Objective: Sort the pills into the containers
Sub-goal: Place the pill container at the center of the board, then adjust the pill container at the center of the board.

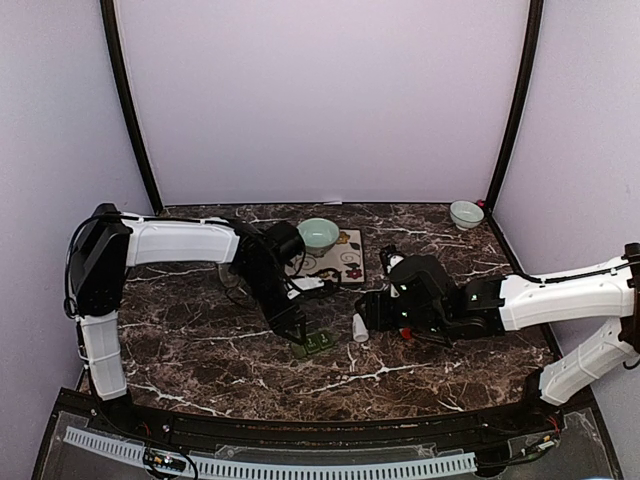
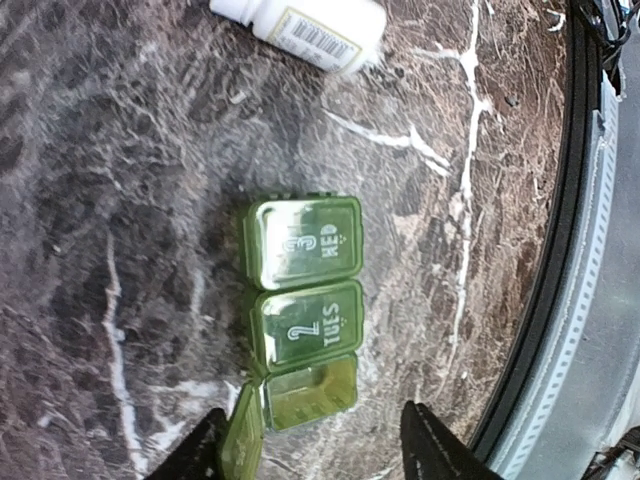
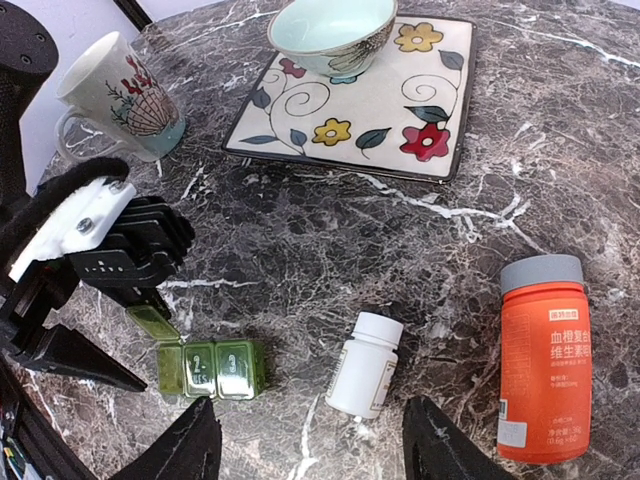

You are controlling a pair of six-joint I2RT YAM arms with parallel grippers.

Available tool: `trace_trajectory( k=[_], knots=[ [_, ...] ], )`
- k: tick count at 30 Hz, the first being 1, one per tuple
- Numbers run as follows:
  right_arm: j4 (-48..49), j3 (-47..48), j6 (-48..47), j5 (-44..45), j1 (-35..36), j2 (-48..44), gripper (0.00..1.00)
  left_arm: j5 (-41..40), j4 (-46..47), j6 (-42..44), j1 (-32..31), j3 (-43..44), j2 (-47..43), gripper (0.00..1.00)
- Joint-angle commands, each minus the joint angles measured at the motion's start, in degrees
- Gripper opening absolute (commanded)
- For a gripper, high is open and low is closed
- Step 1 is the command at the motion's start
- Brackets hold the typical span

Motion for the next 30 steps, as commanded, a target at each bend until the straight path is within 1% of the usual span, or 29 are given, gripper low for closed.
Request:
trace_trajectory(
  k=[1, 8, 12, 15, 18, 20, 23, 24, 26, 30],
  knots=[
    [1.47, 0.82, -2.18, 0.0, 0.18, 0.38, 0.63, -3.05, 2.81, -1.04, 0.64, -0.21, -4.59, 0.6],
    [1.25, 1.88, -5.16, 0.4, 1.74, 1.71, 0.64, -5.34, 5.73, -1.93, 1.28, -1.65, -6.28, 0.62],
    [2.25, 2.61, -8.55, 0.2, 3.25, 3.15, 0.65, -9.59, 8.6, -3.27, 1.61, -2.65, -8.68, 0.63],
    [2.58, 4.06, -13.69, 0.15, 4.62, 4.67, 0.65, -15.41, 11.94, -5.23, 1.85, -4.21, -12.47, 0.62],
    [2.0, 6.64, -18.99, -0.17, 6.24, 6.6, 0.65, -19.09, 15.57, -7.98, 1.85, -7.42, -18.08, 0.63],
    [0.89, 8.59, -23.93, -0.65, 7.26, 8.27, 0.65, -20.18, 18.72, -10.37, 1.88, -10.84, -22.75, 0.62],
    [-1.43, 11.27, -28.83, -1.25, 8.67, 10.79, 0.66, -20.68, 24.57, -14.94, 1.89, -17.88, -30.8, 0.55],
    [-2.15, 11.9, -30.1, -1.51, 8.96, 11.59, 0.67, -20.65, 26.17, -16.65, 1.87, -21.1, -33.15, 0.49],
    [-3.38, 12.83, -32.22, -2.13, 9.42, 12.87, 0.68, -20.08, 28.69, -19.98, 1.9, -25.72, -37.5, 0.43],
    [-4.84, 14.58, -34.7, -2.65, 9.83, 16.23, 0.68, -18.45, 33.0, -26.66, 1.1, -34.64, -42.97, 0.27]
  ],
)
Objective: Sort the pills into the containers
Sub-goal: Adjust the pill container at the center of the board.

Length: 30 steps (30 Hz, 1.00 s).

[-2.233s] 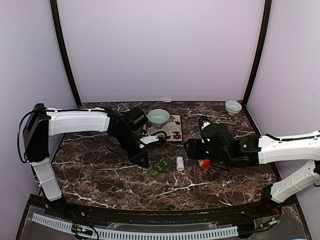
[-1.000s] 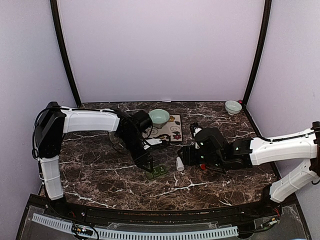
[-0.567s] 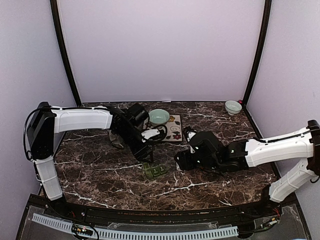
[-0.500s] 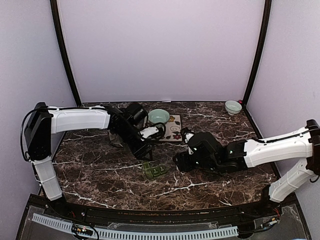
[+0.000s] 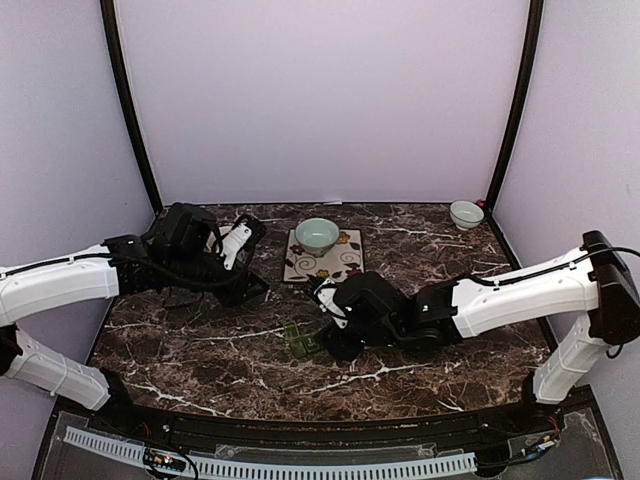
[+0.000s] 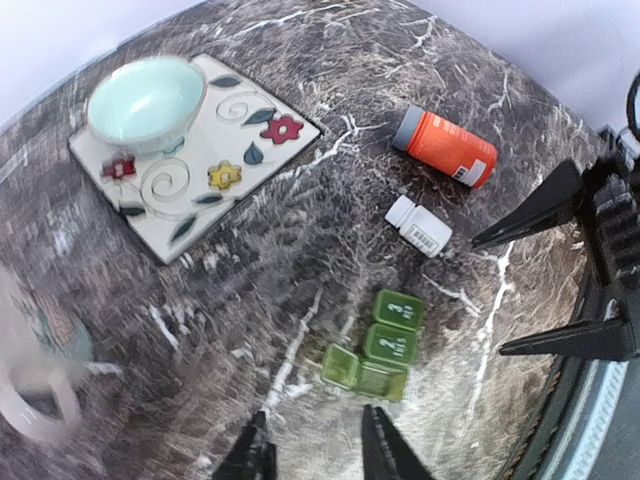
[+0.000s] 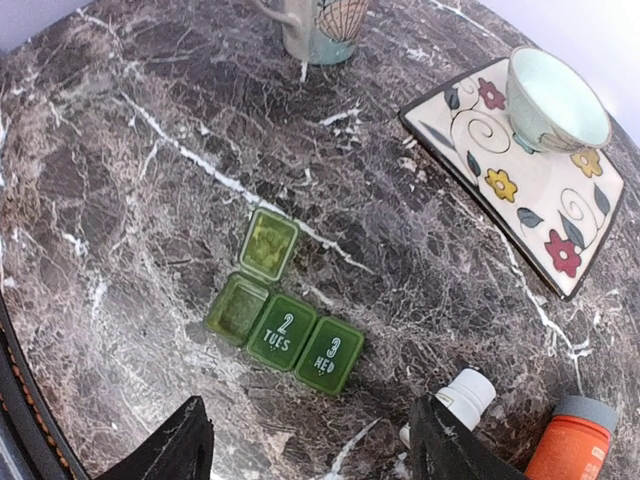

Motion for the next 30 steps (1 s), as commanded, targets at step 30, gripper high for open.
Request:
trace_trajectory(
  k=[30],
  knots=[
    [-8.11, 15.34, -15.76, 3.17, 0.65, 20.48, 0.83, 2.77, 21.4, -16.74, -5.17, -21.5, 0.8, 0.0]
  ],
)
